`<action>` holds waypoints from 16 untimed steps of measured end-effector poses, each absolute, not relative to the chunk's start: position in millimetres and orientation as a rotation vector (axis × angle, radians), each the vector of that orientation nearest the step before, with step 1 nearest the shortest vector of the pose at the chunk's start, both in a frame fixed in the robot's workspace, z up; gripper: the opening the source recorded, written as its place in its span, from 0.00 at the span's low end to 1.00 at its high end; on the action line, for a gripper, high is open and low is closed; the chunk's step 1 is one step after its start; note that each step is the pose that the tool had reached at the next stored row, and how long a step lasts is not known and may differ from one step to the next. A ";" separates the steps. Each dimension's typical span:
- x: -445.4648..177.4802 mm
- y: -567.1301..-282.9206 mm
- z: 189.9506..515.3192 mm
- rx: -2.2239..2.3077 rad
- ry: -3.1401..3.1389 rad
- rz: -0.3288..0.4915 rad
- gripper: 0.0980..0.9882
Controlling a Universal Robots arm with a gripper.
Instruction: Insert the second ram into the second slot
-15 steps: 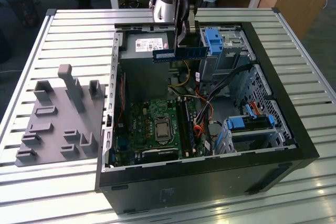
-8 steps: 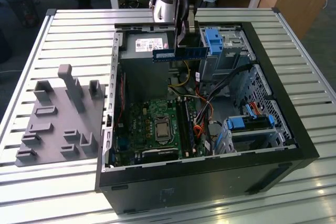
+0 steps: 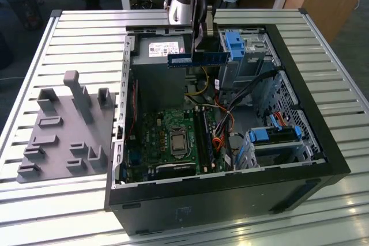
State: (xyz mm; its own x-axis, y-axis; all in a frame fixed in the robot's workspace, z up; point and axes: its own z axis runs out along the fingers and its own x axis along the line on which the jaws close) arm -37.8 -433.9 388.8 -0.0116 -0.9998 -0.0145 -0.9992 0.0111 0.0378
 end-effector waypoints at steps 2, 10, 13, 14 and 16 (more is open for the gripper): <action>-37.8 -433.9 388.8 2.192 -2.227 -0.058 0.04; -37.8 -434.0 388.8 2.175 -2.245 -0.058 0.04; -37.8 -434.0 388.8 2.168 -2.251 -0.058 0.04; -37.8 -434.0 388.8 2.166 -2.253 -0.058 0.04; -37.8 -434.0 388.8 2.162 -2.257 -0.058 0.04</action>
State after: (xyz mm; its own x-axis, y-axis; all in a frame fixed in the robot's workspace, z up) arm -37.8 -434.0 388.8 -0.0435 -0.9989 -0.0146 -0.9984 0.0429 0.0378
